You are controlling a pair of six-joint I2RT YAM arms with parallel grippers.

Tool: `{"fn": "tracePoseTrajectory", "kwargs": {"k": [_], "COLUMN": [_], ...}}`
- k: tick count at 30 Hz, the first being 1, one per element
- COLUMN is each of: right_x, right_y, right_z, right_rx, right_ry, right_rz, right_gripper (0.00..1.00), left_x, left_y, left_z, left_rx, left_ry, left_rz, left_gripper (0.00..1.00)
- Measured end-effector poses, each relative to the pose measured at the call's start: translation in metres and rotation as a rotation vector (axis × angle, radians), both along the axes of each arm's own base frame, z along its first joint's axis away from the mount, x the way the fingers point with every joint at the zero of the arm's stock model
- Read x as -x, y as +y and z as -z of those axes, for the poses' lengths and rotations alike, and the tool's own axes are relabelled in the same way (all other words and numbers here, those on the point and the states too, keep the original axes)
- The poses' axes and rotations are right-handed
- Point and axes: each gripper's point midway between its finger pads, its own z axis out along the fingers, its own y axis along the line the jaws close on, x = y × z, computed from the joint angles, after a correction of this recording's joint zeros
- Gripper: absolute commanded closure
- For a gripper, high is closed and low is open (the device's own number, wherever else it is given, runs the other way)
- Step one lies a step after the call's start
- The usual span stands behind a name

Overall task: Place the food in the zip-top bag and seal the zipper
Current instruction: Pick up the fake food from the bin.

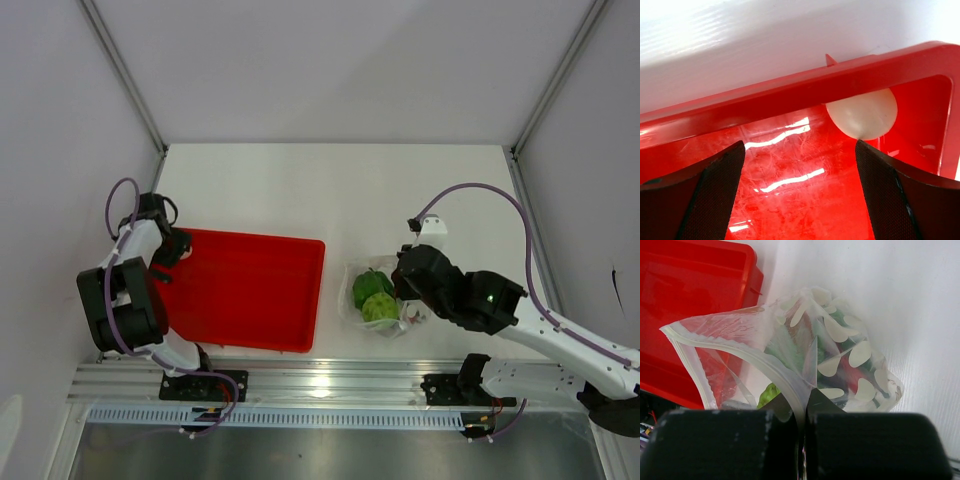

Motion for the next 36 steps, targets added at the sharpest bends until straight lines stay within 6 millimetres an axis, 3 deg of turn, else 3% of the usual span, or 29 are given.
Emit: {"fn": "tracePoseTrajectory", "kwargs": {"k": [14, 18, 26, 36], "right_x": [0.000, -0.001, -0.004, -0.004], "right_y": [0.003, 0.003, 0.004, 0.011], "right_z": [0.010, 0.014, 0.014, 0.013], "right_rx": [-0.002, 0.004, 0.003, -0.021], "right_ry": [0.011, 0.017, 0.019, 0.030], "right_rz": [-0.021, -0.026, -0.050, -0.097], "right_gripper": [1.00, 1.00, 1.00, 1.00], "left_x": [0.001, 0.000, -0.020, -0.028], "left_y": [-0.007, -0.006, 0.006, 0.016], "left_z": [-0.008, -0.008, -0.007, 0.003], "left_rx": [0.007, 0.003, -0.007, -0.006], "left_ry": [-0.082, -0.084, -0.093, -0.053], "left_rz": [0.028, 0.029, 0.038, 0.041], "left_gripper": [0.09, 0.01, 0.00, 0.01]}}
